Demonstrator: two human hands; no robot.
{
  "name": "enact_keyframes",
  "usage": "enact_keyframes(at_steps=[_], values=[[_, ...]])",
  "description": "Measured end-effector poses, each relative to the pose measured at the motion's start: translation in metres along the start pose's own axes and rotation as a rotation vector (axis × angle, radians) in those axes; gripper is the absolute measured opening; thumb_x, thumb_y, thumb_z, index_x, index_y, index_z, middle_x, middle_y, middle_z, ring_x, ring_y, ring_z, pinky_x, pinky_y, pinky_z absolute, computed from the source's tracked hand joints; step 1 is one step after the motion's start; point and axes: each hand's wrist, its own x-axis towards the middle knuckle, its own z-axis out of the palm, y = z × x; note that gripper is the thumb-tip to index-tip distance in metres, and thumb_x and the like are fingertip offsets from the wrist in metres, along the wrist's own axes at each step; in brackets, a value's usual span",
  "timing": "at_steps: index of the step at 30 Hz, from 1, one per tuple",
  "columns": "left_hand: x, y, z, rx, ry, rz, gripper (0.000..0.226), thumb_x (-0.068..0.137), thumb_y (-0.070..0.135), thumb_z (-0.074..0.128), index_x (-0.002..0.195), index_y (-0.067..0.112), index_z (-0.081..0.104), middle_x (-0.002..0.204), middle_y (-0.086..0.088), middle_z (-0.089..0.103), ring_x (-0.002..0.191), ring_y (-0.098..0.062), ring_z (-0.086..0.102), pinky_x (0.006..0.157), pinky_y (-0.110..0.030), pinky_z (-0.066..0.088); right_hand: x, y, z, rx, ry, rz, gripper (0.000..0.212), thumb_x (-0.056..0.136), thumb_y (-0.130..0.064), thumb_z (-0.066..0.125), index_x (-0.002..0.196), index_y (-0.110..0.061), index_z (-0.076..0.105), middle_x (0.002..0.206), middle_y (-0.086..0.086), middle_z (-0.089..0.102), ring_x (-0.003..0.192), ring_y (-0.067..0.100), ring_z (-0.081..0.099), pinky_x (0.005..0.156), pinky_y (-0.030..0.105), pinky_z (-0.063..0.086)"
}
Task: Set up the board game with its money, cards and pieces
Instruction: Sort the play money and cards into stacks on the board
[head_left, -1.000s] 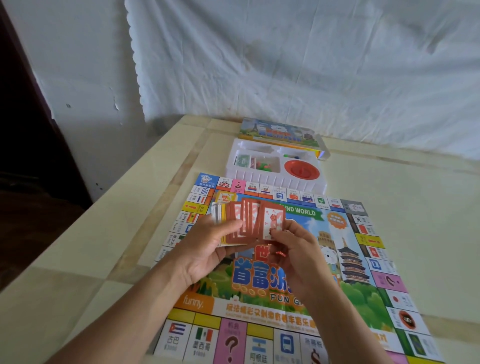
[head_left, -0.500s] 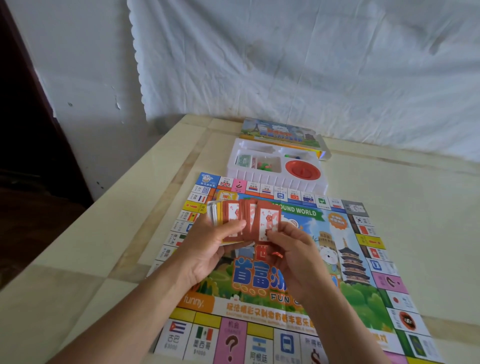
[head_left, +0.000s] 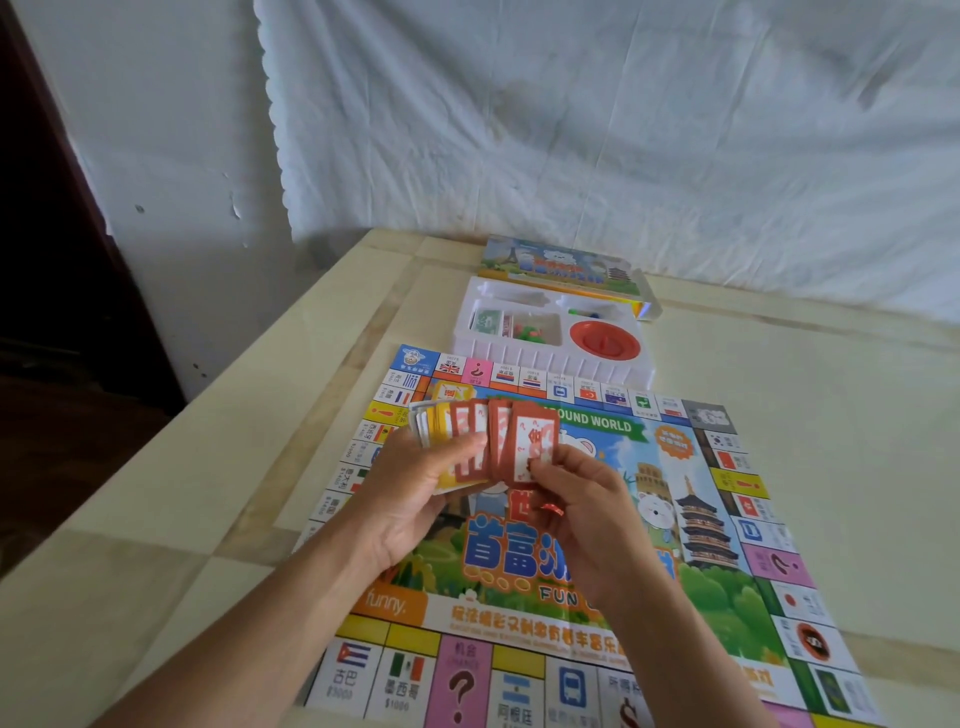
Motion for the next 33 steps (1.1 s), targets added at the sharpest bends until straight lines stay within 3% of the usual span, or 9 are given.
enact_keyframes(at_steps=[4, 11, 20, 22, 24, 25, 27, 30, 33], values=[[0.0, 0.001, 0.0, 0.011, -0.024, 0.0, 0.026, 0.079, 0.001, 0.064, 0.102, 0.012, 0.064, 0.097, -0.016, 0.072, 0.087, -0.027, 0.07, 0.067, -0.034, 0.058, 0.0, -0.001, -0.001, 0.023, 0.006, 0.006, 0.016, 0.094, -0.005, 0.05, 0.09, -0.007, 0.066, 0.081, 0.008, 0.069, 0.072, 0.019, 0.055, 0.061, 0.027, 0.047], [0.0, -0.003, 0.003, 0.025, 0.028, 0.027, 0.039, 0.066, 0.003, 0.072, 0.104, 0.01, 0.062, 0.092, -0.015, 0.074, 0.081, -0.026, 0.072, 0.058, -0.031, 0.056, -0.002, 0.001, 0.001, -0.061, -0.028, -0.008, 0.017, 0.094, -0.008, 0.051, 0.092, -0.009, 0.069, 0.079, 0.005, 0.07, 0.072, 0.019, 0.054, 0.061, 0.026, 0.045], [0.001, -0.009, 0.006, 0.146, 0.055, 0.026, 0.021, 0.081, 0.001, 0.066, 0.099, 0.013, 0.065, 0.092, -0.012, 0.074, 0.088, -0.027, 0.071, 0.077, -0.039, 0.055, 0.0, 0.005, 0.002, -0.093, -0.023, -0.07, 0.016, 0.096, -0.008, 0.05, 0.095, -0.007, 0.066, 0.073, 0.011, 0.059, 0.053, 0.01, 0.047, 0.056, 0.025, 0.041], [0.001, -0.007, 0.004, 0.135, 0.105, 0.062, 0.02, 0.083, 0.003, 0.065, 0.101, 0.012, 0.066, 0.093, -0.009, 0.075, 0.09, -0.025, 0.07, 0.08, -0.038, 0.054, 0.0, 0.0, -0.001, -0.287, 0.089, -0.178, 0.015, 0.096, -0.009, 0.048, 0.094, -0.007, 0.063, 0.071, 0.007, 0.058, 0.051, 0.008, 0.044, 0.05, 0.021, 0.036], [0.003, -0.003, 0.001, 0.158, 0.2, 0.127, 0.016, 0.087, 0.004, 0.061, 0.1, 0.011, 0.069, 0.092, -0.005, 0.075, 0.09, -0.02, 0.071, 0.085, -0.038, 0.053, 0.002, -0.005, -0.006, -0.754, 0.239, -0.405, 0.013, 0.097, -0.01, 0.046, 0.093, -0.008, 0.058, 0.079, 0.002, 0.058, 0.056, 0.008, 0.046, 0.048, 0.017, 0.036], [0.004, -0.002, 0.001, 0.177, 0.243, 0.15, 0.015, 0.089, 0.005, 0.059, 0.098, 0.011, 0.07, 0.09, -0.003, 0.075, 0.089, -0.018, 0.071, 0.088, -0.037, 0.052, 0.0, -0.007, -0.008, -1.002, 0.244, -0.476, 0.01, 0.096, -0.01, 0.045, 0.096, -0.01, 0.055, 0.087, 0.001, 0.056, 0.063, 0.01, 0.051, 0.053, 0.019, 0.042], [0.004, -0.001, 0.0, 0.202, 0.27, 0.159, 0.017, 0.091, 0.007, 0.057, 0.097, 0.014, 0.071, 0.09, 0.001, 0.075, 0.092, -0.013, 0.069, 0.092, -0.035, 0.047, -0.004, -0.004, -0.003, -1.363, 0.134, -0.406, 0.015, 0.093, -0.007, 0.048, 0.108, -0.012, 0.048, 0.103, 0.002, 0.053, 0.08, 0.018, 0.059, 0.068, 0.031, 0.052], [0.003, -0.004, 0.003, 0.158, 0.184, 0.057, 0.02, 0.093, 0.008, 0.054, 0.106, 0.015, 0.067, 0.1, -0.001, 0.074, 0.101, -0.016, 0.068, 0.092, -0.039, 0.049, -0.009, 0.005, 0.003, -1.473, 0.02, -0.327, 0.027, 0.088, -0.001, 0.049, 0.11, -0.014, 0.04, 0.108, 0.003, 0.049, 0.084, 0.024, 0.059, 0.073, 0.039, 0.053], [0.0, -0.006, 0.008, 0.072, 0.094, -0.03, 0.019, 0.093, 0.008, 0.053, 0.106, 0.015, 0.066, 0.104, -0.002, 0.074, 0.106, -0.019, 0.065, 0.083, -0.034, 0.051, -0.01, 0.003, 0.004, -1.457, 0.015, -0.378, 0.03, 0.086, 0.002, 0.049, 0.11, -0.014, 0.041, 0.109, 0.003, 0.047, 0.082, 0.022, 0.057, 0.062, 0.032, 0.047]])
